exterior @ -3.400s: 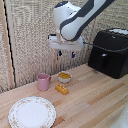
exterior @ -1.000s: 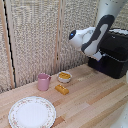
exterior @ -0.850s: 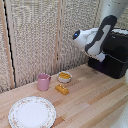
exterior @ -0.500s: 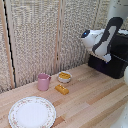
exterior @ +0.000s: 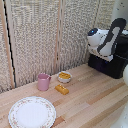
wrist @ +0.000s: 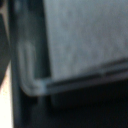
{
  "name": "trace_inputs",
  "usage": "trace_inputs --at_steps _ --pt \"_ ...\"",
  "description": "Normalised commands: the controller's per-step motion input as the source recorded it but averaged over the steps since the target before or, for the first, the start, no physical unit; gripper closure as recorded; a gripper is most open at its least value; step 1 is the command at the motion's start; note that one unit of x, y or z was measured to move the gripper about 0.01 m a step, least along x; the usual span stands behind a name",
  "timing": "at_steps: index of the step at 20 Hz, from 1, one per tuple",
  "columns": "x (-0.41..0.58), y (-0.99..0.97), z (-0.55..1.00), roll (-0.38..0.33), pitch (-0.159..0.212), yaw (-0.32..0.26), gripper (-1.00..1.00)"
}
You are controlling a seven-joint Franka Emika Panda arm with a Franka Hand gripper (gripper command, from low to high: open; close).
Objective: Extend the gripper towards the air fryer handle. Grasp the air fryer handle and pull it to open the air fryer. Release the air fryer handle and move the gripper to the bread. Grasp the bread with the gripper and move it to the air fryer basket. Release the bread inside the air fryer and retract the gripper.
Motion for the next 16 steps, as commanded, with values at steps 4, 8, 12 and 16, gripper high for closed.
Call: trace_inputs --at_steps 4,8,12,16 --pt "0.026 0.00 0.00 0.000 0.005 -0.001 1.00" --pt "0.116 0.15 -0.01 -0.001 0.024 -0.018 1.00" --pt "0.034 0.39 0.04 0.106 0.141 -0.089 1.00" --pt "0.010 0.48 0.06 0.210 0.141 -0.088 1.00"
